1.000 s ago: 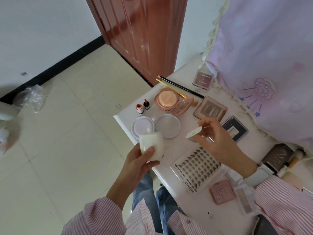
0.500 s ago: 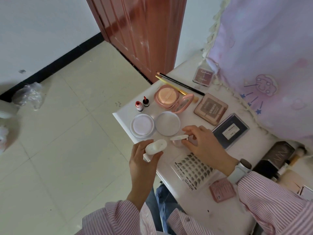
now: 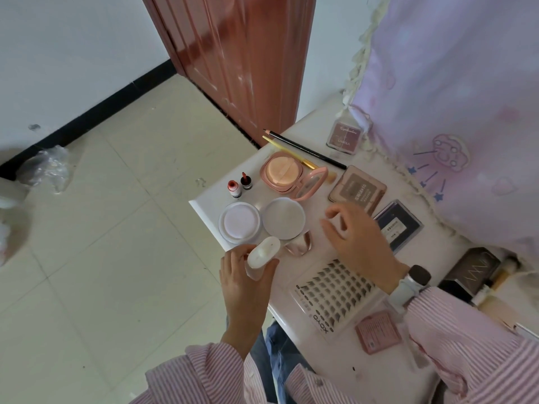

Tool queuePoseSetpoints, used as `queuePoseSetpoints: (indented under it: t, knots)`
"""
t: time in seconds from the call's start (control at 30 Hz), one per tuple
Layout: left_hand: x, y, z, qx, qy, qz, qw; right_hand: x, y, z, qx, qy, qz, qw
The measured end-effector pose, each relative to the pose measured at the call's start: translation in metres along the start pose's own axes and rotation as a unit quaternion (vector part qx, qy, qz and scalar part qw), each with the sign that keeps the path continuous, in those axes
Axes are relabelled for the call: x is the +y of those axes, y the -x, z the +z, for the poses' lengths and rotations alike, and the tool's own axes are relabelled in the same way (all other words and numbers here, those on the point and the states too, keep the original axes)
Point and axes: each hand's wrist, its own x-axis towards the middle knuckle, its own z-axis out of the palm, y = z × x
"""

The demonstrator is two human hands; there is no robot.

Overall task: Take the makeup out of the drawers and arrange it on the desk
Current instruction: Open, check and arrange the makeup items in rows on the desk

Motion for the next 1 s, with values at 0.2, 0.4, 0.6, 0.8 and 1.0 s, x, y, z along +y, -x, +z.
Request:
queuePoseSetpoints:
  t: [0.2, 0.4, 0.6, 0.8, 1.0]
  knots:
    - [-0.011, -0.001, 0.0, -0.007, -0.035, 0.041, 0.999, 0.038, -0.081, -0.033, 0.082, 0.143, -0.005, 0.986]
    - [-0.016, -0.003, -0.001, -0.007, -0.064, 0.073, 0.995, 0.059, -0.147, -0.041, -0.066, 0.299, 0.017, 0.952]
    - [-0.018, -0.006, -0.001, -0.015, -0.076, 0.077, 0.994, 0.054, -0.156, -0.038, -0.092, 0.32, 0.02, 0.943]
    - [-0.018, -0.006, -0.003, -0.018, -0.077, 0.077, 0.994, 0.055, -0.149, -0.039, -0.028, 0.246, 0.0, 0.969]
    - [-0.016, -0.001, -0.014, -0.05, -0.07, 0.074, 0.994, 0.024, -0.106, -0.052, 0.059, -0.036, 0.008, 0.998]
